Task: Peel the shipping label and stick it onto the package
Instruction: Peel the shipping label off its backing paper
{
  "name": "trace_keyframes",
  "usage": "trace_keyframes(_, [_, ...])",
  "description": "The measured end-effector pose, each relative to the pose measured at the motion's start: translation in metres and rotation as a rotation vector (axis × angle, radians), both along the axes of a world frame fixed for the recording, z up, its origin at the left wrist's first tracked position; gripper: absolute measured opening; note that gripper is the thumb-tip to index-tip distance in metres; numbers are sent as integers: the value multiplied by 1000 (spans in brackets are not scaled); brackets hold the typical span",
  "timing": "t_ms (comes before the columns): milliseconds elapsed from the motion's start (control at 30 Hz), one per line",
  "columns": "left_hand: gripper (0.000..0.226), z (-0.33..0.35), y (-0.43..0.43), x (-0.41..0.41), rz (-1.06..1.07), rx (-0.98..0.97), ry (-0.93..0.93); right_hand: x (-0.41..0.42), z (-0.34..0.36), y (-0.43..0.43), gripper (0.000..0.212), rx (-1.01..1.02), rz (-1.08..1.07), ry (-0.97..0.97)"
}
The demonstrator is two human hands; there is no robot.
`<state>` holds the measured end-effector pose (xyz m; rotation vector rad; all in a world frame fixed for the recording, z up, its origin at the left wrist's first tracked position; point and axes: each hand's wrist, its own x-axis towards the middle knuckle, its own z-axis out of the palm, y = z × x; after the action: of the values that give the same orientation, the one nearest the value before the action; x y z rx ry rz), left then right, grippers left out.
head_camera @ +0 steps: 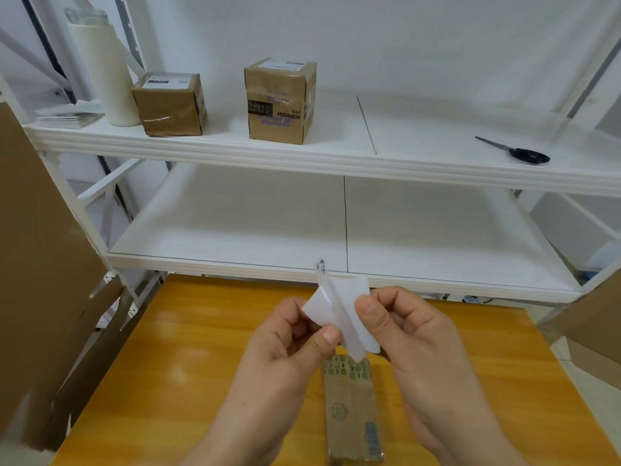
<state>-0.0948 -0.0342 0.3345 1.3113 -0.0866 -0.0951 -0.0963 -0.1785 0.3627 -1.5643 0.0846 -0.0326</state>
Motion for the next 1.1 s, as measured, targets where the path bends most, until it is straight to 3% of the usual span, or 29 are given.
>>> trace_keyframes(100, [20, 0, 1, 2, 36, -38, -14, 0, -1, -2, 27, 43, 31, 20])
trace_keyframes(400, [35, 7, 0, 4, 131, -125, -8, 2, -1, -1, 19, 83, 90, 63])
trace_keyframes(700, [19, 3, 1, 5, 145, -33, -24, 6, 0, 0, 15, 63, 34, 83])
trace_keyframes(767, [4, 3, 1, 6, 124, -57, -22, 6, 0, 0, 16, 63, 31, 88])
trace_keyframes(867, [13, 2, 1, 9, 112, -51, -26, 8, -1, 0, 11, 53, 35, 86])
trace_keyframes(1100, [10, 3, -1, 15, 151, -3, -50, 11, 0, -1, 19, 103, 27, 85])
